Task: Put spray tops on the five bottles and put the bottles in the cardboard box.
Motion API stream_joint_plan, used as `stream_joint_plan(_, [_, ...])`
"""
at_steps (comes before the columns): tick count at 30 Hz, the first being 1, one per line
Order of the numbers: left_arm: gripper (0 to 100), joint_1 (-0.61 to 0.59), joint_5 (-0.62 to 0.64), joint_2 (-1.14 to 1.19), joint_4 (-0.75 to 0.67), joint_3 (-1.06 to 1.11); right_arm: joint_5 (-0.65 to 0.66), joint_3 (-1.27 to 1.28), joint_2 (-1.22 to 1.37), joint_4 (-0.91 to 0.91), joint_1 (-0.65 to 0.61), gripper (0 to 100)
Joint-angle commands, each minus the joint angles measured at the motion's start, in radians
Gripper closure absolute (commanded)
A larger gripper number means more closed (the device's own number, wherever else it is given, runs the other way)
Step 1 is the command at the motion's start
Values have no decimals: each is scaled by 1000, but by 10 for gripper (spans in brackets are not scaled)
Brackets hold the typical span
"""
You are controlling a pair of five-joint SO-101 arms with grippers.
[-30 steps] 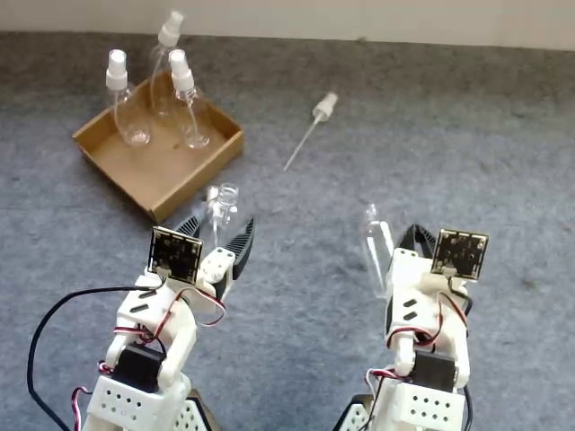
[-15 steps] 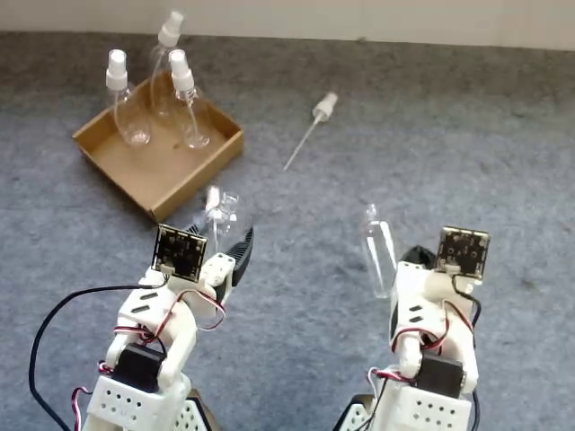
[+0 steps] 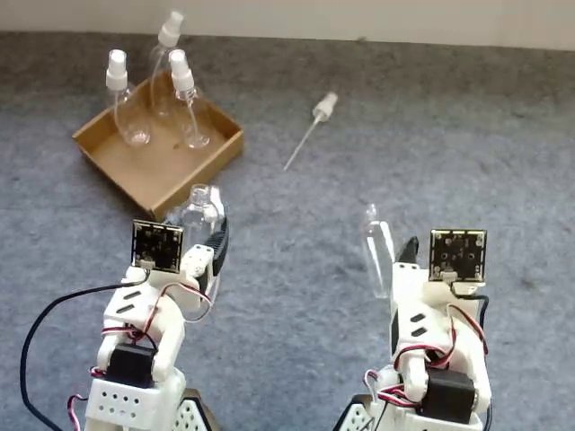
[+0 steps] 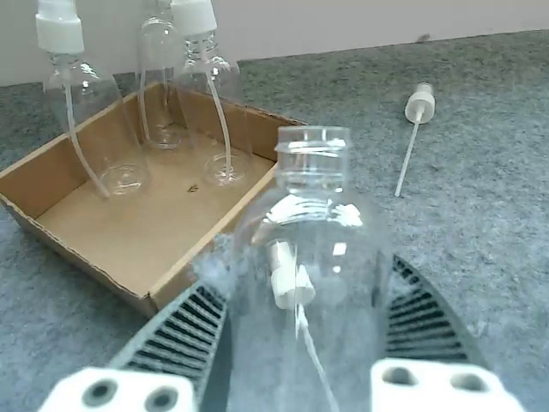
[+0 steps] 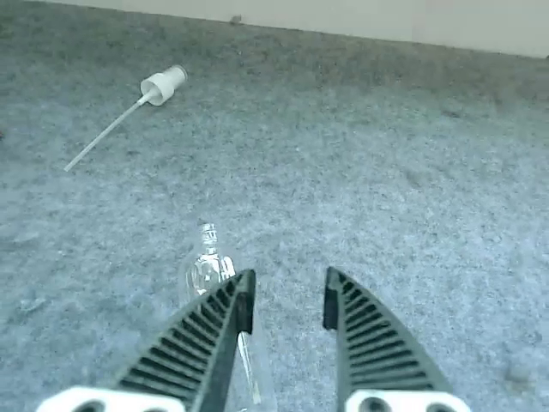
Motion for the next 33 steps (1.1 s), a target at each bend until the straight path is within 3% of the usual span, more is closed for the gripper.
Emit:
stream_joint_plan(1, [969,-65,5,-22,-15,7,11,-87,8,4,-7,843])
stream_joint_plan(14, [969,-394,6,-22,-252,13,11,-216,19,12,-7,843])
stream_joint_plan(21, [969,-424,6,-22,-265,5,9,-354,329,5,-8,843])
stream_joint_plan(25, [969,-487,6,-22,-265,2,9,-438,522,10,-94,843])
stream_joint_plan(33, [969,-490,6,-22,-265,4,8,-576,816,12,-318,843])
